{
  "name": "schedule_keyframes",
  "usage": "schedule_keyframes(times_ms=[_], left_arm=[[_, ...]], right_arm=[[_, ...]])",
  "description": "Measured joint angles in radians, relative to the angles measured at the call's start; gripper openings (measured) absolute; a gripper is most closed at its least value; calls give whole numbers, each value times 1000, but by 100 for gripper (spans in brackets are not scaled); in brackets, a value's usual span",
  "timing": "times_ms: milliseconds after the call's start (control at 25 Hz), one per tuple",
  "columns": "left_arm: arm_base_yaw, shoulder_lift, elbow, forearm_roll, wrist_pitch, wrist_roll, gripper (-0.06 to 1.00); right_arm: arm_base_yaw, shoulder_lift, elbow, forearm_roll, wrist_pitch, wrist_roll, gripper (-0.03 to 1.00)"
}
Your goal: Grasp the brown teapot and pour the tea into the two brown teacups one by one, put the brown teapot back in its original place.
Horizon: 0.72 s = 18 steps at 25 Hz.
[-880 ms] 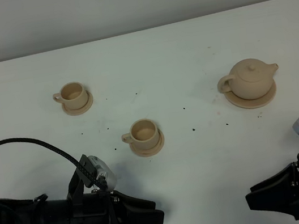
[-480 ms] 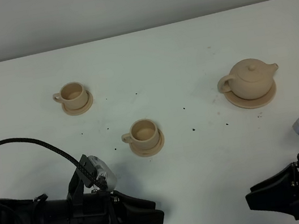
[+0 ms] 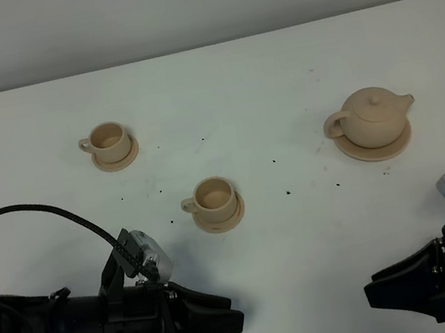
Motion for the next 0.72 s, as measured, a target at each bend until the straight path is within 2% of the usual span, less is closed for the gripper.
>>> schedule_keyframes(times_ms=[160, 240, 360, 480, 560, 600, 720], left_arm=[[0, -67, -32, 2, -12, -71, 38], [0, -130, -72, 25, -34, -151, 38], [0, -243, -147, 133, -90, -348, 38], [0, -374, -213, 327, -158, -625, 38], [0, -465, -254, 504, -189, -817, 38], [0, -515, -277, 589, -200, -958, 38], [0, -655, -334, 945, -202, -1326, 38]], right_arm=[[0, 0, -34, 4, -7, 8, 31], [0, 1, -67, 5, -16, 33, 31], [0, 2, -120, -19, -35, 86, 31], [0, 2, -165, -63, -42, 135, 31], [0, 3, -196, -96, -44, 157, 31], [0, 3, -209, -109, -44, 167, 31], [0, 4, -253, -129, -45, 181, 31]])
